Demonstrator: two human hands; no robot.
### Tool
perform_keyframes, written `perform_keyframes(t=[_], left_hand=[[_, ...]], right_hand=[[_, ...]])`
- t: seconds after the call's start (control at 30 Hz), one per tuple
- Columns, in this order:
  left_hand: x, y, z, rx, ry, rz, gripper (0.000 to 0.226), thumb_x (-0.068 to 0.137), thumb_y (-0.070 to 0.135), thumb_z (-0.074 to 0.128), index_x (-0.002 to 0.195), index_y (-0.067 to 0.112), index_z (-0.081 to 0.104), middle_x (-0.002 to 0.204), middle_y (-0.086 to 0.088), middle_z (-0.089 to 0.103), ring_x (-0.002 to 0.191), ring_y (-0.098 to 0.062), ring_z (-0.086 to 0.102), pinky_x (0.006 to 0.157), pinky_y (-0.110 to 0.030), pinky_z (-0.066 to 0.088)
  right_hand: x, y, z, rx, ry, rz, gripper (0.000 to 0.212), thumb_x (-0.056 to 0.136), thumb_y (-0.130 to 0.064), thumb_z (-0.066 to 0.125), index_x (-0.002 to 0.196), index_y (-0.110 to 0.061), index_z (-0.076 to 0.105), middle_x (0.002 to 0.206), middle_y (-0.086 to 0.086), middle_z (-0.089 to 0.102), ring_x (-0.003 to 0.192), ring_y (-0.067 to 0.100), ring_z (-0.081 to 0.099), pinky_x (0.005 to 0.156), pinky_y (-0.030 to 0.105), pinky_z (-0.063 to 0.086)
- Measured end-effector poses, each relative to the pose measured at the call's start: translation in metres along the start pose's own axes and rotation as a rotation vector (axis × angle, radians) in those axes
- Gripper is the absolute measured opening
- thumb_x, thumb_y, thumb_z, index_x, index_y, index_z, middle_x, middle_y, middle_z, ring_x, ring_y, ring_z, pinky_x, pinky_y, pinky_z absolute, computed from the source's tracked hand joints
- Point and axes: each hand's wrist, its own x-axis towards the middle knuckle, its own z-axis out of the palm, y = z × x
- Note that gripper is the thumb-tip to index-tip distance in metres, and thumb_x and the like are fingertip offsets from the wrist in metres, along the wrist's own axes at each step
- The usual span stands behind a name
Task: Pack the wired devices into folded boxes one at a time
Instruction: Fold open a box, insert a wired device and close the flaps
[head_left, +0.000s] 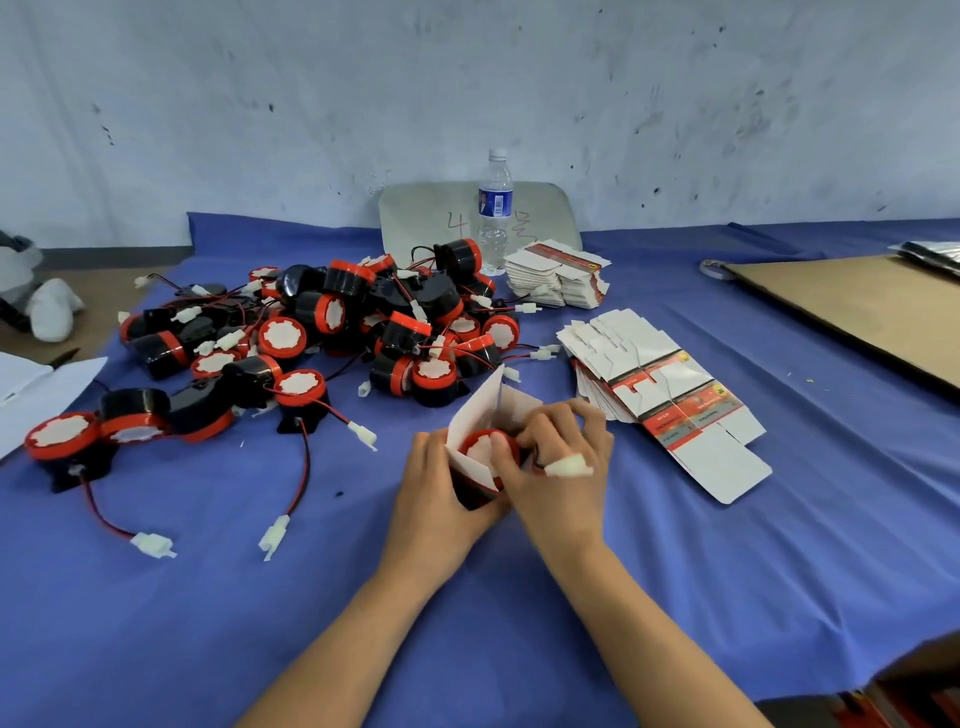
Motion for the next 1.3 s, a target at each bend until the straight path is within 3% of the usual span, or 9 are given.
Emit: perform_keyframes(t=[0.13,0.23,0.33,0.43,0.6,0.73,0.9,1.07,1.3], left_hand=[[0.0,-0.001,-0.001,-0.073,0.056,-0.008,0.093,0.07,0.038,0.083,0.14,0.051,0.023,0.126,0.012,0.047,0.111,-0.011,0.052,0.086,-0.029,0.05],[-0.001,-0.003,-0.002,-0.022,0.045,0.079,0.11,0.079,0.023,0.079,0.135,0.073,-0.002,0.119,0.013,0.043,0.096,0.003,0.054,0.077,-0.009,0.046],[-0.003,-0.002,-0.002,0.088,0.012,0.172,0.092,0.087,0.011,0.069,0.134,0.071,0.019,0.131,0.012,0.036,0.104,0.001,0.053,0.079,0.0,0.039],[-0.004,0.002,-0.002,0.215,0.017,0.174,0.058,0.091,0.003,0.059,0.133,0.043,0.052,0.156,0.0,0.023,0.125,-0.021,0.051,0.087,-0.023,0.05],[-0.005,0.009,-0.002,0.363,-0.038,0.077,0.053,0.094,0.008,0.05,0.137,0.038,0.05,0.163,-0.002,0.002,0.129,-0.025,0.047,0.082,-0.037,0.053],[-0.005,0.013,-0.001,0.365,-0.046,0.04,0.047,0.096,0.015,0.048,0.136,0.04,0.05,0.163,0.001,-0.006,0.135,-0.021,0.039,0.084,-0.037,0.052],[-0.001,0.012,0.001,0.304,-0.049,-0.006,0.038,0.094,0.018,0.052,0.126,0.039,0.056,0.163,0.004,-0.002,0.115,-0.024,0.055,0.073,-0.029,0.047],[0.001,0.008,0.0,0.144,0.013,0.089,0.025,0.09,0.012,0.063,0.112,0.024,0.06,0.15,0.001,0.026,0.124,-0.022,0.05,0.091,-0.028,0.051],[-0.001,0.009,0.001,0.235,0.011,0.107,0.028,0.097,0.024,0.055,0.125,0.022,0.056,0.155,-0.004,0.028,0.113,-0.027,0.058,0.087,-0.038,0.052]], right_hand=[[0.004,0.001,-0.003,-0.133,-0.008,0.0,0.026,0.08,-0.023,0.069,0.057,-0.014,0.065,0.112,-0.008,0.066,0.123,0.019,0.037,0.092,0.031,0.025],[0.002,-0.001,-0.002,-0.068,-0.077,0.027,0.03,0.081,-0.038,0.062,0.059,-0.018,0.068,0.133,-0.014,0.054,0.135,0.016,0.026,0.099,0.03,0.019],[0.003,0.003,-0.002,0.036,-0.167,0.091,0.03,0.082,-0.038,0.062,0.061,-0.018,0.07,0.138,-0.017,0.048,0.141,0.014,0.018,0.103,0.028,0.015],[0.004,0.004,-0.005,0.165,-0.227,0.17,0.03,0.084,-0.036,0.053,0.069,-0.016,0.072,0.137,-0.018,0.046,0.139,0.01,0.022,0.106,0.032,0.022],[0.011,-0.006,-0.014,0.4,-0.019,0.332,0.024,0.091,-0.041,0.047,0.074,-0.03,0.059,0.093,-0.016,0.054,0.086,-0.002,0.054,0.071,0.005,0.036],[0.013,-0.005,-0.017,0.428,0.071,0.418,0.017,0.094,-0.029,0.058,0.078,-0.031,0.053,0.056,-0.011,0.057,0.053,0.012,0.052,0.054,0.028,0.042],[0.011,-0.004,-0.015,0.444,0.049,0.322,0.009,0.096,-0.023,0.058,0.088,-0.027,0.054,0.073,-0.001,0.068,0.068,0.023,0.063,0.061,0.032,0.049],[0.016,-0.002,-0.016,0.344,-0.053,0.169,0.024,0.09,-0.013,0.066,0.083,-0.035,0.057,0.08,-0.001,0.067,0.067,0.015,0.058,0.056,0.02,0.041],[0.037,-0.003,-0.017,-0.365,-0.203,-0.441,0.026,0.054,0.001,0.087,0.063,-0.008,0.065,0.053,-0.001,0.06,0.068,0.028,0.061,0.052,0.029,0.047]])
